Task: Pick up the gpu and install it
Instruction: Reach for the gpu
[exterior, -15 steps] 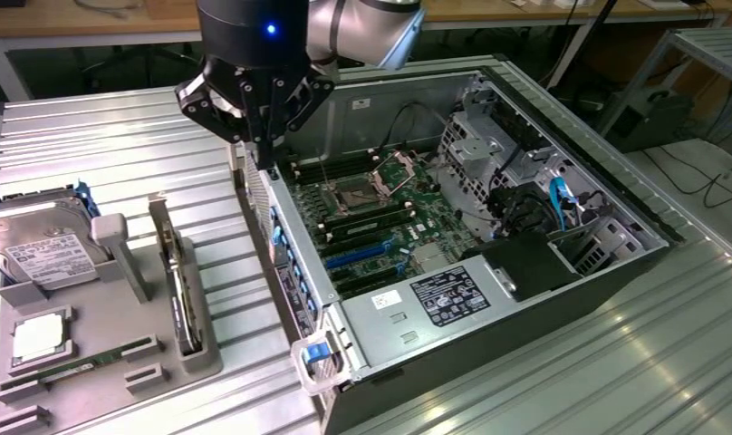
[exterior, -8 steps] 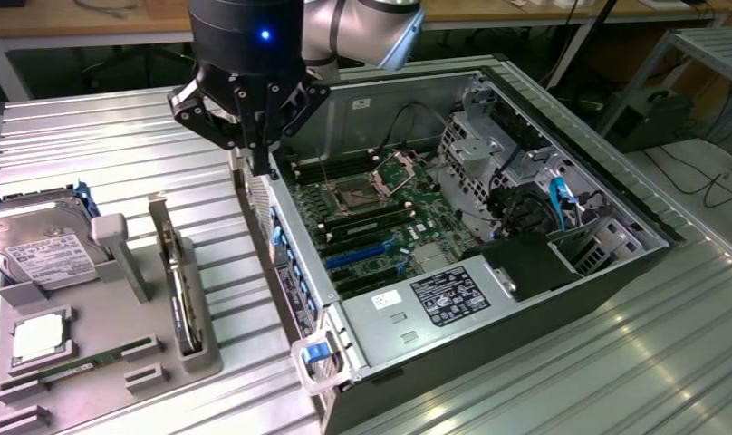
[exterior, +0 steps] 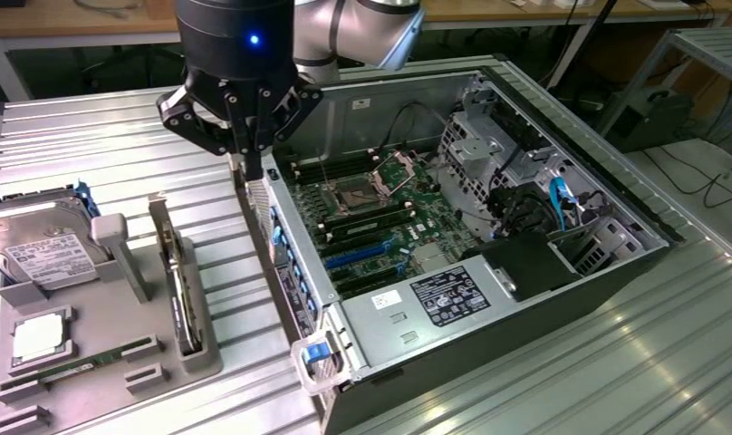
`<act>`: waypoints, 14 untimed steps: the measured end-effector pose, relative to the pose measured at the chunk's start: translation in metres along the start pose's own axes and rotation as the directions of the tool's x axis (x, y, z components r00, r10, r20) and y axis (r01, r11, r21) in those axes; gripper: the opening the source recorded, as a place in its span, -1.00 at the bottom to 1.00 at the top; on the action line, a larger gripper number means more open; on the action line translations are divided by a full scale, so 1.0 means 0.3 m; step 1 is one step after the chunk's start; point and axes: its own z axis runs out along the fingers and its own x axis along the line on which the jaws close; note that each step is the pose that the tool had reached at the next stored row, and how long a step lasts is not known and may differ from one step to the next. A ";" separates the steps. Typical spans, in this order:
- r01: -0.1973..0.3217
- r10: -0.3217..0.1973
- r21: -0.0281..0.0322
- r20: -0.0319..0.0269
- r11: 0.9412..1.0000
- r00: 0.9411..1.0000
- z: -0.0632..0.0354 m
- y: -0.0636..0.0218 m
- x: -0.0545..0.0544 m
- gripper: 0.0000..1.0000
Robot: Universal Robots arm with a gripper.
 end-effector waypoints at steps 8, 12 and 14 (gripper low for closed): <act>0.004 -0.004 0.000 0.000 1.000 1.000 -0.001 -0.005 0.043 -0.79; 0.005 -0.005 0.000 0.000 1.000 1.000 -0.002 -0.007 0.067 -0.79; 0.006 -0.006 0.000 0.000 1.000 1.000 -0.003 -0.008 0.092 -0.79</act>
